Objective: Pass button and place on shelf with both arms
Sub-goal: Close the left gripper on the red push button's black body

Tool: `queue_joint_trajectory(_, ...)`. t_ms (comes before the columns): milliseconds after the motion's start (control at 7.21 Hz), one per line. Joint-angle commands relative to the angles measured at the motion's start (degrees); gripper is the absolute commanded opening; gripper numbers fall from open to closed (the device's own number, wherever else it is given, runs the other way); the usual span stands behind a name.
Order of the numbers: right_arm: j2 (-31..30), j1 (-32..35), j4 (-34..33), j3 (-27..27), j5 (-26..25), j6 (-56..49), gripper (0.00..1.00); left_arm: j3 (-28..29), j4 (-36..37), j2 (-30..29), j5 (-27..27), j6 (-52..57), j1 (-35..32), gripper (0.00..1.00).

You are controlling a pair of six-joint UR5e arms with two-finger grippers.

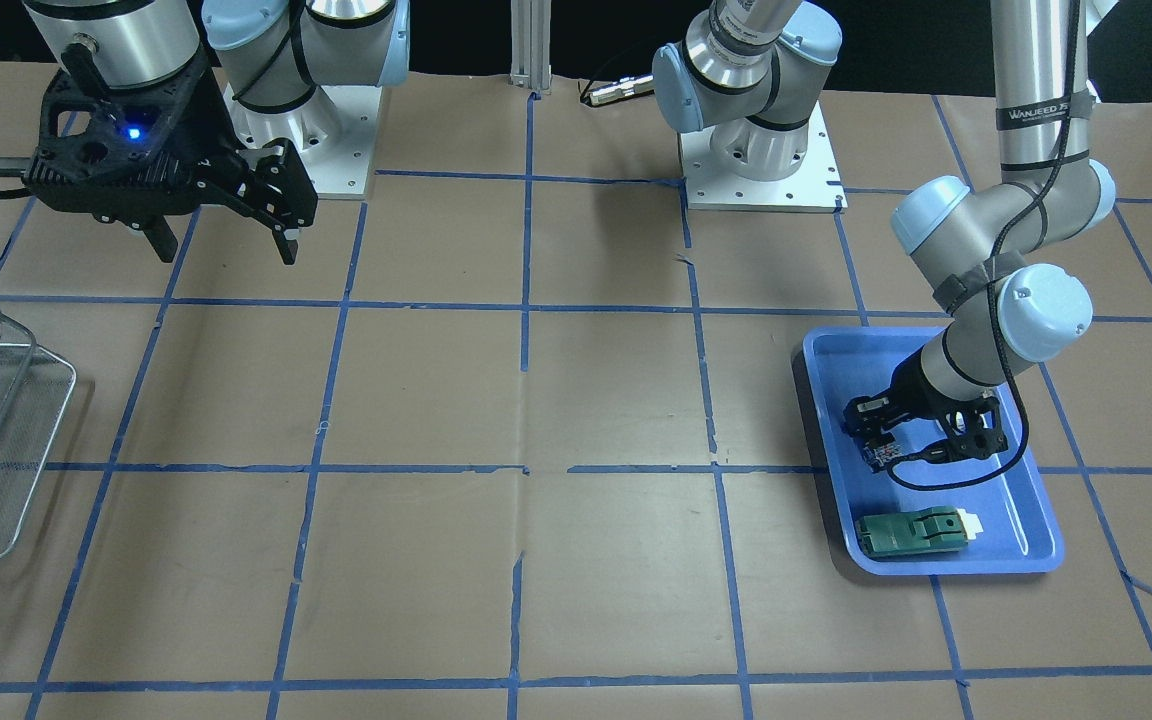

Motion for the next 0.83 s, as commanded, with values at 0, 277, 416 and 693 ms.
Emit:
queue_joint_trajectory(0, 0.0, 0.0, 0.0, 0.0, 0.0, 0.0, 1.00, 0.7, -0.6, 1.9, 0.2, -0.1, -0.7, 0.00)
queue_joint_trajectory(277, 0.0, 0.0, 0.0, 0.0, 0.1, 0.0, 1.00, 2.6, -4.2, 6.8, -0.2, 5.6, -1.6, 0.00)
queue_joint_trajectory(416, 0.0, 0.0, 0.0, -0.1, 0.1, 0.0, 1.00, 5.7, -13.2, 9.7, -7.8, 6.0, -1.7, 0.00)
queue_joint_trajectory(693, 0.0, 0.0, 0.0, -0.1, 0.0, 0.0, 1.00, 9.9, -28.2, 12.7, -27.1, 5.8, -2.3, 0.00)
